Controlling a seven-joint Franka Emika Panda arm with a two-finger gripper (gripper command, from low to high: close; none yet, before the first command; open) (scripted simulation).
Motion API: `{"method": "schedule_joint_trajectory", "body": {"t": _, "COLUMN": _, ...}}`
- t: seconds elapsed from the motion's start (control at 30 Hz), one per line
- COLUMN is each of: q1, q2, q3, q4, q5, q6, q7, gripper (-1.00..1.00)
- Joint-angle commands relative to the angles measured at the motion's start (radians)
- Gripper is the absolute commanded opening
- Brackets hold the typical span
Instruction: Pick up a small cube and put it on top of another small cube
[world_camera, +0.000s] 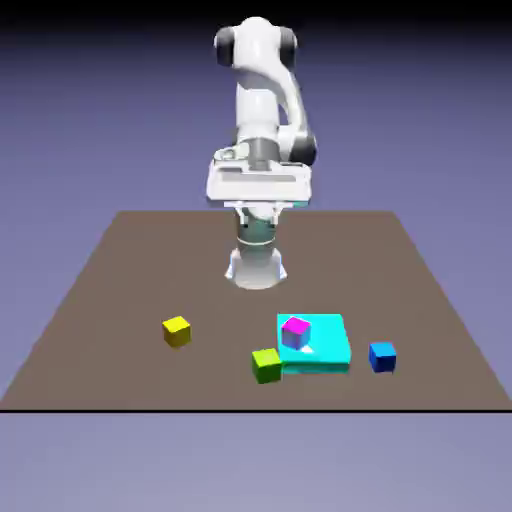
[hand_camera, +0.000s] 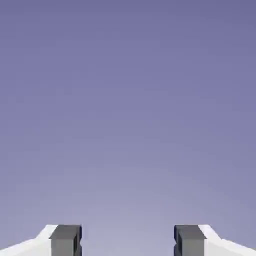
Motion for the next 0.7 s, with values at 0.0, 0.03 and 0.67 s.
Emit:
{"method": "schedule_joint_trajectory", "body": {"t": 0.0, "q1": 0.008, "q2": 0.036, "q3": -0.019, "q4": 0.021, "q5": 0.031, "q6": -0.043, "q7": 0.007, "gripper": 0.0}}
{"method": "schedule_joint_trajectory", "body": {"t": 0.03, "q1": 0.016, "q2": 0.073, "q3": -0.038, "q4": 0.042, "q5": 0.061, "q6": -0.086, "q7": 0.013, "gripper": 0.0}}
{"method": "schedule_joint_trajectory", "body": {"t": 0.67, "q1": 0.166, "q2": 0.761, "q3": -0.395, "q4": 0.441, "q5": 0.642, "q6": -0.907, "q7": 0.14, "gripper": 0.0}}
